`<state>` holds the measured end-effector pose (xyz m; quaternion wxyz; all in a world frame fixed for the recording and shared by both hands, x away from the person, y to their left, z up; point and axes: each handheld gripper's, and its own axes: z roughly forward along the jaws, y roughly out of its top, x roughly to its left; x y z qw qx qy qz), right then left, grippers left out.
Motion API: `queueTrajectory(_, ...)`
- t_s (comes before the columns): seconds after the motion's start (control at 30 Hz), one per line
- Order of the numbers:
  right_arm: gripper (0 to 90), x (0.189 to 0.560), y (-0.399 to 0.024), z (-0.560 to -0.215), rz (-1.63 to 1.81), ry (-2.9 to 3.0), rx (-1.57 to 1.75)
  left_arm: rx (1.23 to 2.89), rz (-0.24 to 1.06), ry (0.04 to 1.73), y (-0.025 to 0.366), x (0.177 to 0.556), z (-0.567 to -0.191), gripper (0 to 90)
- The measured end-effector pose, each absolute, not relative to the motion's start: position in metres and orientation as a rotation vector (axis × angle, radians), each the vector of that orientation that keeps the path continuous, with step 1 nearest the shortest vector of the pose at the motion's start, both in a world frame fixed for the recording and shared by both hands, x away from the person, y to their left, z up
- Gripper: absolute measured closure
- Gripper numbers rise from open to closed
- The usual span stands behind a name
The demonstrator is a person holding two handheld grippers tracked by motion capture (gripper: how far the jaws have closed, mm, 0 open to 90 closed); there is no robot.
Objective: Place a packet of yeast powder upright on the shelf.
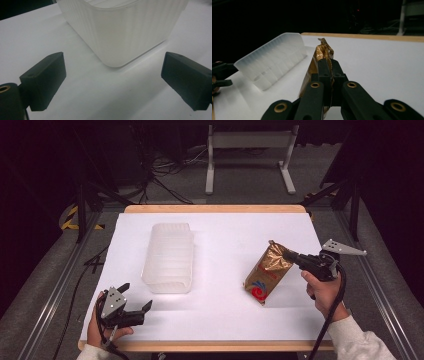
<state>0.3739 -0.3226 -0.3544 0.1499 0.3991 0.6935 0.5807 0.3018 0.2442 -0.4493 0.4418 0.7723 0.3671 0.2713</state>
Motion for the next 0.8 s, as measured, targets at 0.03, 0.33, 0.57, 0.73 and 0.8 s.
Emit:
queueTrajectory(0.03,89.4,0.374,-0.319,-0.352,1.66,2.002,1.125,1.918,0.673,0.911,0.244,0.302,-0.449,6.7)
queueTrajectory(0.33,89.5,0.379,-0.293,-0.328,1.59,2.076,0.923,1.912,0.677,0.919,0.247,0.298,-0.45,6.7)
queueTrajectory(0.57,89.5,0.386,-0.28,-0.314,1.56,2.104,0.856,1.911,0.674,0.92,0.247,0.299,-0.45,6.7)
queueTrajectory(0.73,89.5,0.395,-0.273,-0.305,1.56,2.115,0.819,1.913,0.674,0.919,0.247,0.3,-0.451,6.8)
queueTrajectory(0.8,89.5,0.396,-0.268,-0.302,1.551,2.124,0.797,1.913,0.672,0.921,0.247,0.3,-0.451,6.7)
